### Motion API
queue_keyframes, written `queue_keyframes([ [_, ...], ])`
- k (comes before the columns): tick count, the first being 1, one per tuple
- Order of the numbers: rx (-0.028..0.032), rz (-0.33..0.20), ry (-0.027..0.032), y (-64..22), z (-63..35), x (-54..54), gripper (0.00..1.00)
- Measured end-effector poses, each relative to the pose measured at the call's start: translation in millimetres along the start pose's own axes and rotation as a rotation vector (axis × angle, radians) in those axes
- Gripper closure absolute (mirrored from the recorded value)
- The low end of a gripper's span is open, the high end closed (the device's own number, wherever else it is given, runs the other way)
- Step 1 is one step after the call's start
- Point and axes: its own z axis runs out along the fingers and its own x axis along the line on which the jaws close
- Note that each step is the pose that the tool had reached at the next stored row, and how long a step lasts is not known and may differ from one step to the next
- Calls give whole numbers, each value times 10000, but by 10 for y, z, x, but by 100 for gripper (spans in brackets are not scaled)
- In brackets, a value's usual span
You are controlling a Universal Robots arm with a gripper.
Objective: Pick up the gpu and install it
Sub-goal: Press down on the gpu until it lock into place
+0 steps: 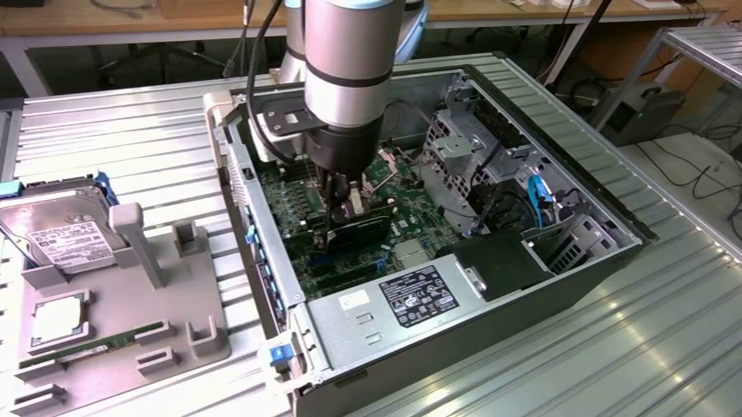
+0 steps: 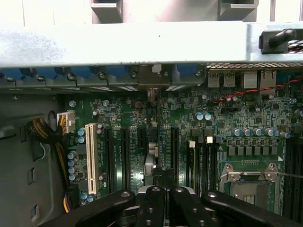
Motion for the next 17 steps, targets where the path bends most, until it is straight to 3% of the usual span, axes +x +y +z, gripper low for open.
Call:
queue_keyframes([
  [14,1,0,-2,5,46,-1,89],
  [17,7,1,-14,4,-5,-1,89],
])
